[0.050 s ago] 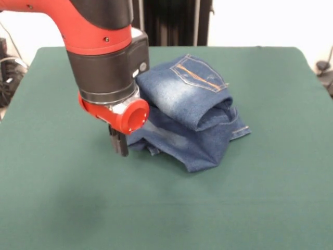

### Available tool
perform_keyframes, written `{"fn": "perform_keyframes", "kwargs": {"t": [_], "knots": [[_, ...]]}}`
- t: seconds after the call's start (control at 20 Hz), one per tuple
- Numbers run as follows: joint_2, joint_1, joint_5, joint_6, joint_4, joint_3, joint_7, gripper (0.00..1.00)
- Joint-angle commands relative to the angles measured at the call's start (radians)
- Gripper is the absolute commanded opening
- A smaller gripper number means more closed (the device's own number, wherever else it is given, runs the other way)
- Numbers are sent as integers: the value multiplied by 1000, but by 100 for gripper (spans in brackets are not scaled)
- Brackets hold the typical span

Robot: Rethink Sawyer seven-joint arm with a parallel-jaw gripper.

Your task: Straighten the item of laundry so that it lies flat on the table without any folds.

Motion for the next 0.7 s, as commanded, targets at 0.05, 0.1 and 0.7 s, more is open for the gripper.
{"fn": "perform_keyframes", "kwargs": {"t": [0.05,0.1,0.7], "knots": [[52,11,52,260,-21,56,-23,0],[59,10,53,276,-37,60,-35,100],[139,20,144,318,-110,64,66,100]]}}
